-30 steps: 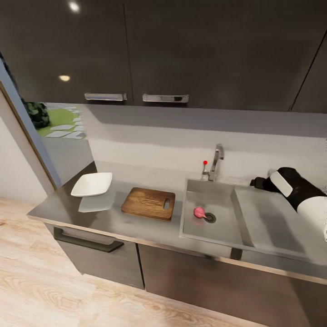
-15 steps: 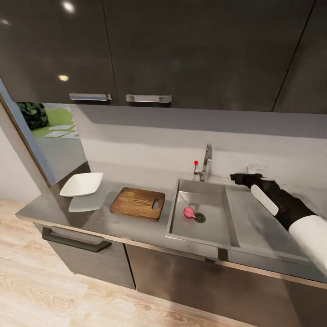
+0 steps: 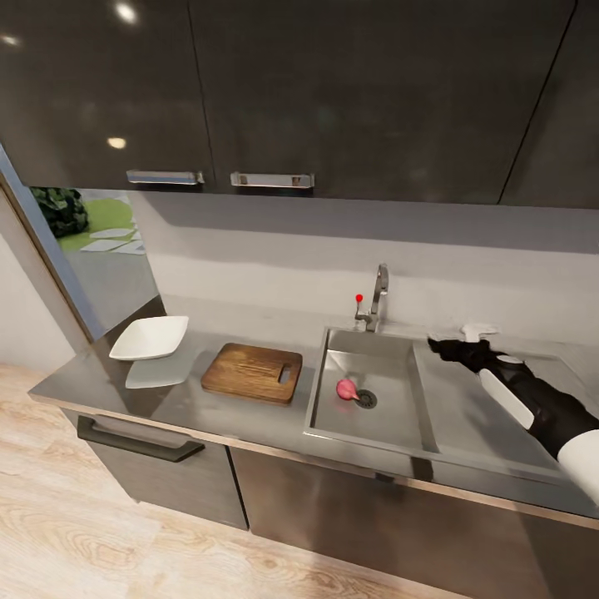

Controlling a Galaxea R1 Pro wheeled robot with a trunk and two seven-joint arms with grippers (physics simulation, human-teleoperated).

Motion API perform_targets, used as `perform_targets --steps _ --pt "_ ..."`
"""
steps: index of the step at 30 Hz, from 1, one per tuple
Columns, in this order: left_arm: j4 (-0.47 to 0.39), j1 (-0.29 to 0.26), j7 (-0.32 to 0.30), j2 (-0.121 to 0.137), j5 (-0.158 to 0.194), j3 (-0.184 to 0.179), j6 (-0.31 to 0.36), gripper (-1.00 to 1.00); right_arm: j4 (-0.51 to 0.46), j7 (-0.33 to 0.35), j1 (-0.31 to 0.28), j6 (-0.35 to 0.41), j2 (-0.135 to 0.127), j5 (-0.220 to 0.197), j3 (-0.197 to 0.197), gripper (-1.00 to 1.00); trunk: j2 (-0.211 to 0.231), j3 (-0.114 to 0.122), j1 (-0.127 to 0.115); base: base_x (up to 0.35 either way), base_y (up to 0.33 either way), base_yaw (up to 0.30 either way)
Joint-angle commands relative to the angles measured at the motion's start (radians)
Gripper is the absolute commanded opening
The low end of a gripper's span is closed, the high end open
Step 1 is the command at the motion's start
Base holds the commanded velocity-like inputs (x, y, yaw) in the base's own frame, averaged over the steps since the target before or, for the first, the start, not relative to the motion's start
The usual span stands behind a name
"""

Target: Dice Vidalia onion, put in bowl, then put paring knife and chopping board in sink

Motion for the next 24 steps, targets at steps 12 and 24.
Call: perform_targets --steps 12,24 --pt "-0.002 0.000 -0.001 -0.001 0.001 0.006 -0.001 1.00 -0.003 0.217 0.115 -0.068 -0.122 -0.012 0.004 1.00 -0.002 -0.002 0.001 0.000 0.000 0.000" --pt "-0.002 0.000 -0.001 -0.001 0.001 0.006 -0.001 1.00 -0.002 0.471 0.188 -0.193 -0.279 -0.013 0.003 1.00 -0.002 -0.002 0.001 0.000 0.000 0.000"
